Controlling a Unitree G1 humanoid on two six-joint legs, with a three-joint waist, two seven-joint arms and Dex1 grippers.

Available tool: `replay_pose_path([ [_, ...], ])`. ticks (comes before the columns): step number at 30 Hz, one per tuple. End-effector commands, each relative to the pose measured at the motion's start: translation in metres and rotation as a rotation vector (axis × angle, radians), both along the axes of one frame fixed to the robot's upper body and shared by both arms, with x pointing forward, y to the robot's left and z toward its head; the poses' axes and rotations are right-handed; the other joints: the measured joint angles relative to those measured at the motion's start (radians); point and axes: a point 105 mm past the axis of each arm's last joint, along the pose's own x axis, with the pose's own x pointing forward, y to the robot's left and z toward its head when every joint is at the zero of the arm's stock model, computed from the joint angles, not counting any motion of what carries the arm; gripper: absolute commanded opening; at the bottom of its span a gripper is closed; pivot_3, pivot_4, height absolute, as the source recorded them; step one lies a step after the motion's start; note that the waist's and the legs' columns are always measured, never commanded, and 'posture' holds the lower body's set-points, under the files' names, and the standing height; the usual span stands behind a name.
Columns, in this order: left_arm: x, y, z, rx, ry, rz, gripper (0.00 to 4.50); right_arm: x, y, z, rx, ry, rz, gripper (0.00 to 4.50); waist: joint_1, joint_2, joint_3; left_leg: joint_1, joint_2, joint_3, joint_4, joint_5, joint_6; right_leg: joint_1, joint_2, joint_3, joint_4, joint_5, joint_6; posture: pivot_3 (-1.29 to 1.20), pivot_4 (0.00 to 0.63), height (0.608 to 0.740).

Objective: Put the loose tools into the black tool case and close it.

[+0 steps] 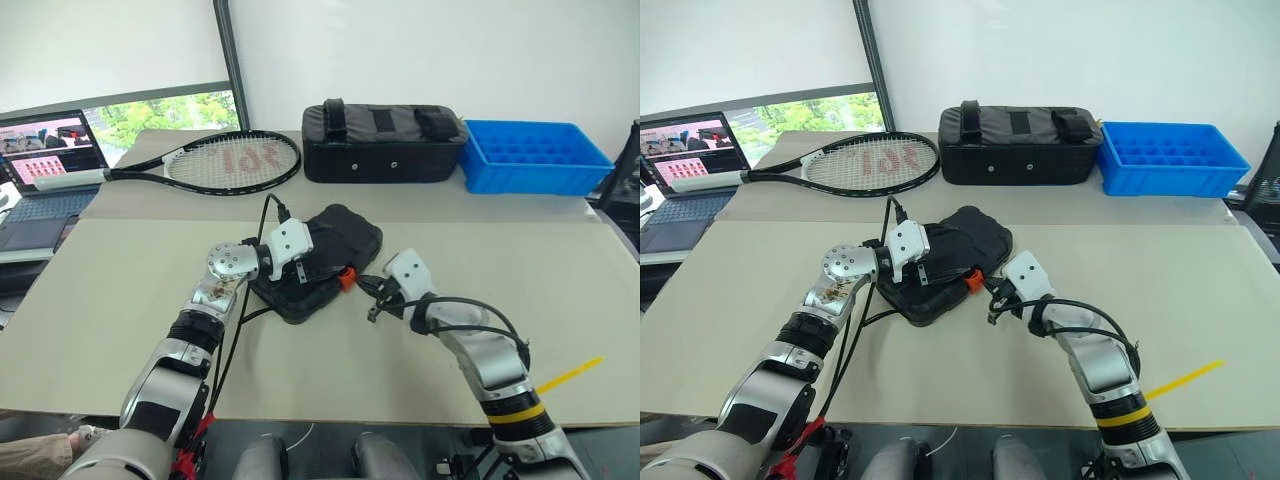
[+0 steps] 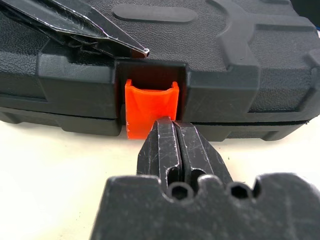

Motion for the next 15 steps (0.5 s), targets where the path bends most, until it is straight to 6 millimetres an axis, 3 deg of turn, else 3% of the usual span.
replay_pose_path([
  [1,-0.007,0.0,-0.032,0.084,0.092,-0.009,4.5,0.0,0.014,0.02,0.035,-0.074,0.042,0.05,-0.003,0.0,0.0,0.0,0.0,0.0,0.0,0.0,0.0,0.0,0.0,0.0,0.0,0.0,0.0,0.0,0.15,0.708],
  [7,-0.002,0.013,-0.023,0.03,0.091,0.047,4.5,-0.005,-0.012,0.015,0.016,-0.051,0.022,0.05,-0.003,0.0,0.0,0.0,0.0,0.0,0.0,0.0,0.0,0.0,0.0,0.0,0.0,0.0,0.0,0.0,0.15,0.708],
  [10,0.001,0.032,-0.004,-0.094,0.112,0.112,4.5,-0.011,-0.037,0.018,0.029,-0.042,0.021,0.05,0.003,0.0,0.0,-0.001,0.0,0.0,0.0,0.0,0.0,0.0,0.0,0.0,-0.001,0.0,0.0,0.0,0.15,0.708],
  [11,0.001,0.038,0.002,-0.133,0.12,0.13,4.5,-0.013,-0.043,0.018,0.035,-0.038,0.026,0.59,0.003,0.0,0.0,-0.002,0.0,0.0,0.0,0.0,0.0,-0.001,0.0,0.0,-0.002,0.0,0.0,0.0,0.15,0.708],
  [15,-0.006,0.069,0.014,-0.23,0.152,0.205,4.5,-0.017,-0.075,0.019,0.051,-0.025,0.016,1.82,0.001,0.0,0.001,-0.003,0.0,0.0,-0.002,0.0,0.0,-0.002,0.0,0.0,-0.003,0.0,0.0,0.0,0.15,0.708],
])
